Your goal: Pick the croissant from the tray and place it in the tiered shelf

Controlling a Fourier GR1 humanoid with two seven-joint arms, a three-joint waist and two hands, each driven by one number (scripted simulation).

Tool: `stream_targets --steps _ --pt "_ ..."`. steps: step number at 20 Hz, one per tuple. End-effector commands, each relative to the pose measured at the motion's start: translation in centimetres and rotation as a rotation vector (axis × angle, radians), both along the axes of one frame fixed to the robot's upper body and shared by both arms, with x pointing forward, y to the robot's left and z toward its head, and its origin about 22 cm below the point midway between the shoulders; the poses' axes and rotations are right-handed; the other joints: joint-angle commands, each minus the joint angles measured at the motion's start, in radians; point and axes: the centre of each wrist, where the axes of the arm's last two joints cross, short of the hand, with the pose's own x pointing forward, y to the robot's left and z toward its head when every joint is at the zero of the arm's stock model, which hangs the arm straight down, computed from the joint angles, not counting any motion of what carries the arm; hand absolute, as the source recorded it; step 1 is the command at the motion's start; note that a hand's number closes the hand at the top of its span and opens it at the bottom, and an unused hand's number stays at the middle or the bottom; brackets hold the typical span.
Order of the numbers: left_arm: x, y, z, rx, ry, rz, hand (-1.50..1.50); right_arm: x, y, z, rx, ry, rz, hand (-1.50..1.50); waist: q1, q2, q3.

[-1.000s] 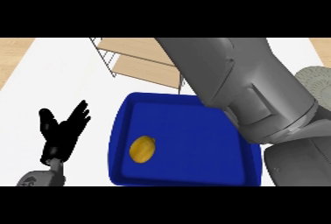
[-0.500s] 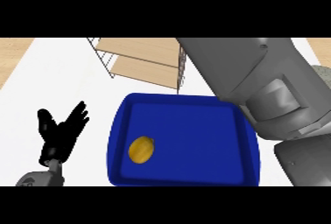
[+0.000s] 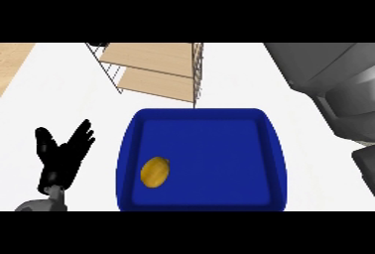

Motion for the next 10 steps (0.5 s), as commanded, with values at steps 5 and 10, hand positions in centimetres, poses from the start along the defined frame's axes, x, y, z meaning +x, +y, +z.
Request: stream_targets --steps 5,10 --pt "-0.7 1.9 0.0 0.006 0.036 0.049 0.00 0.3 -4.7 0.7 0.168 -0.032 -0.043 -1.50 -0.048 -0.016 0.000" --pt "-1.8 2.4 -0.8 0.001 0.043 0.081 0.00 -0.9 -5.7 0.8 0.155 -0.045 0.024 -1.50 -0.067 -0.026 0.001"
